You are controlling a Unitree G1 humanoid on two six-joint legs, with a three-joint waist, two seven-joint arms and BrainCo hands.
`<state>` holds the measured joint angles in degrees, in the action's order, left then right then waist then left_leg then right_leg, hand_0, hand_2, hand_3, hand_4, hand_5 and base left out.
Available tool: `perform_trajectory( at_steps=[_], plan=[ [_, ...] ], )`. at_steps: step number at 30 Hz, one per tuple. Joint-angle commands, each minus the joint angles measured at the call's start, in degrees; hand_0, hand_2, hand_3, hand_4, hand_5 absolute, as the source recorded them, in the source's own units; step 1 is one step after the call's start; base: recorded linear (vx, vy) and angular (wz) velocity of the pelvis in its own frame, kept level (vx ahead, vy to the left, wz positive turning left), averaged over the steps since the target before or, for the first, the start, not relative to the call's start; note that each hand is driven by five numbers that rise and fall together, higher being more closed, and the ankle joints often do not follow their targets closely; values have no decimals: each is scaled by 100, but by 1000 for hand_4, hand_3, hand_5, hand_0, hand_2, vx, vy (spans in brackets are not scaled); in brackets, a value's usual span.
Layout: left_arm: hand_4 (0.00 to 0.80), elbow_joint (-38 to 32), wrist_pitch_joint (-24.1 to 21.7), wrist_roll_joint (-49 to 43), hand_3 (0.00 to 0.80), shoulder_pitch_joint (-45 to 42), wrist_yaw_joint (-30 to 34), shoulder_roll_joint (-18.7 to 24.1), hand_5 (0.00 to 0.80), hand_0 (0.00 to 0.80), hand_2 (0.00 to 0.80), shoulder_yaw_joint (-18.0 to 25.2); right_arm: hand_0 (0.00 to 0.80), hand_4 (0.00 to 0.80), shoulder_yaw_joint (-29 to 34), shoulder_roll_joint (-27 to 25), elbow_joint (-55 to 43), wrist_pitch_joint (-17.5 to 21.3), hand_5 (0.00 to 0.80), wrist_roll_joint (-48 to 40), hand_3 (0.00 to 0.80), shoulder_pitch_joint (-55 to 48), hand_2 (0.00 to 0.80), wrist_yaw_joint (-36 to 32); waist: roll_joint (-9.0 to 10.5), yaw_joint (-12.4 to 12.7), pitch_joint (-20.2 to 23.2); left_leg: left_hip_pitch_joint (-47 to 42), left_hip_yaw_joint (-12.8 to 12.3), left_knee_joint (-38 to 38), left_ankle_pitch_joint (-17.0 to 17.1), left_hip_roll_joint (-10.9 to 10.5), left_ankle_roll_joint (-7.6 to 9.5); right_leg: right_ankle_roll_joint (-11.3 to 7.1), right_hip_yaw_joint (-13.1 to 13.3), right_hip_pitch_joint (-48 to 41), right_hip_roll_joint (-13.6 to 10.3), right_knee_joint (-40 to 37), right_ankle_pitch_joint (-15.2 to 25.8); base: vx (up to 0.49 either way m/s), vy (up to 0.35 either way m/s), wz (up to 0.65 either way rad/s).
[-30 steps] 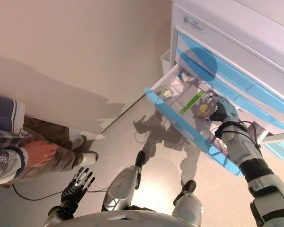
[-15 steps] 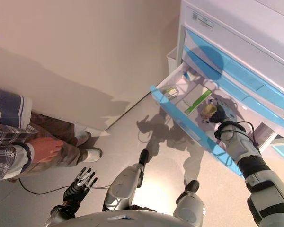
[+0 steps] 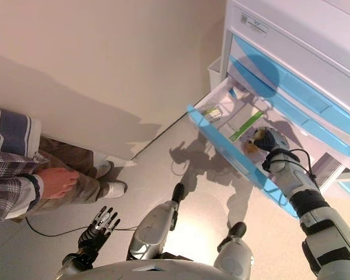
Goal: Open the drawer and pick up the medicine
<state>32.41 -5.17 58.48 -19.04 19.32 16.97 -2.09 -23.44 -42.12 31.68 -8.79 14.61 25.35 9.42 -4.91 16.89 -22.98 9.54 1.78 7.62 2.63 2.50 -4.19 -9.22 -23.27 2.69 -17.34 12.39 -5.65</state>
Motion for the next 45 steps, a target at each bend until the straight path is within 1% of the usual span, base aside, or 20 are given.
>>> perform_trajectory(
  at_steps=[1, 8, 11, 16, 19, 21, 22, 27, 31, 33, 39, 43, 45],
  plan=[
    [0, -248, -113, 25, 0, -53, 43, 396, 0, 0, 0, -260, 800, 800, -225, -202, -127, 81, 800, -6, 800, 398, 800, 105, 42, 73, -62, 0, 192, 324, -264, 111, 79, 87, 63, 327, -186, -54, 715, -14, -2, 5],
    [0, -256, -136, 13, 0, -64, 66, 382, 0, 0, 0, -277, 800, 800, -178, -250, -189, 223, 800, 93, 800, 365, 800, 192, 49, 53, -58, -49, 183, 276, -267, 123, 89, 90, 63, 306, -171, -80, 722, -2, 0, 0],
    [0, -282, -140, 19, 0, -88, 62, 369, 0, 0, 0, -269, 800, 800, -145, -302, -486, 332, 800, 226, 800, 324, 800, 218, 65, 17, -53, -70, 166, 260, -265, 134, 92, 87, 81, 303, -156, -87, 727, 0, 0, 0],
    [0, -426, -111, -4, 0, -165, -49, 314, 0, 0, 0, -247, 800, 800, 74, -395, -1593, 530, 800, 702, 800, 71, 800, 177, 143, -117, 25, -168, 115, 169, -248, 177, 95, 63, 139, 260, -116, -151, 744, 0, 0, 0],
    [0, -400, -128, 1, 0, -162, -45, 295, 0, 0, 0, -238, 800, 800, 196, -582, -2342, 635, 800, 874, 800, 58, 800, 41, 198, -189, 105, -261, 53, 93, -242, 227, 87, 40, 181, 193, -73, -210, 744, 34, -10, -9],
    [0, -389, -134, 15, 0, -162, -71, 285, 0, 0, 0, -243, 800, 800, 307, -699, -2873, 670, 800, 940, 800, 40, 800, -130, 231, -236, 167, -310, 19, 56, -238, 253, 83, 25, 229, 175, -47, -228, 745, 34, -11, -10],
    [0, -379, -144, 27, 0, -153, -101, 280, 0, 0, 0, -259, 800, 800, 370, -787, -3164, 751, 800, 958, 800, 50, 800, -223, 258, -276, 217, -343, -6, 38, -241, 270, 79, 16, 258, 161, -34, -241, 743, 35, -9, -6],
    [0, -247, -200, -9, 0, -209, -83, 217, 0, 0, 0, -250, 800, 800, 624, -1055, -4082, 972, 800, 889, 800, 61, 800, -605, 339, -370, 419, -473, -124, -5, -251, 332, 62, 0, 359, 71, 15, -295, 733, 52, -2, -11],
    [0, -185, -230, -45, 0, -256, -62, 177, 0, 0, 0, -218, 800, 800, 818, -1320, -4741, 1217, 800, 643, 800, 13, 800, -877, 415, -450, 598, -614, -221, -73, -262, 381, 50, -6, 426, -27, 60, -365, 729, 59, -4, -13],
    [0, -150, -224, -100, 0, -272, -53, 151, 0, 0, 0, -192, 800, 800, 918, -1391, -4983, 1400, 800, 477, 800, -12, 800, -1014, 454, -475, 700, -683, -262, -110, -268, 402, 39, -9, 455, -82, 80, -410, 729, 65, -9, -18],
    [0, -62, -161, -202, 0, -280, -121, 100, 0, 0, 0, -126, 800, 800, 1248, -1552, -5662, 1621, 800, -634, 800, -115, 800, -1373, 571, -553, 985, -878, -388, -203, -295, 456, 16, -3, 533, -248, 141, -558, 732, 65, -11, -9],
    [0, -28, -77, -294, 0, -243, -197, 88, 0, 0, 0, -71, 800, 800, 1437, -1566, -5782, 1490, 800, -1276, 800, -38, 800, -1395, 642, -590, 1129, -1023, -467, -264, -313, 491, -1, 0, 566, -363, 173, -648, 743, 59, -27, -12],
    [0, 9, -69, -332, 0, -234, -212, 91, 0, 0, 0, -62, 800, 800, 1486, -1604, -5699, 1341, 800, -1518, 800, 156, 800, -1286, 677, -590, 1196, -1096, -493, -301, -324, 504, -15, 4, 573, -428, 194, -699, 742, 63, -30, -11]
  ],
)
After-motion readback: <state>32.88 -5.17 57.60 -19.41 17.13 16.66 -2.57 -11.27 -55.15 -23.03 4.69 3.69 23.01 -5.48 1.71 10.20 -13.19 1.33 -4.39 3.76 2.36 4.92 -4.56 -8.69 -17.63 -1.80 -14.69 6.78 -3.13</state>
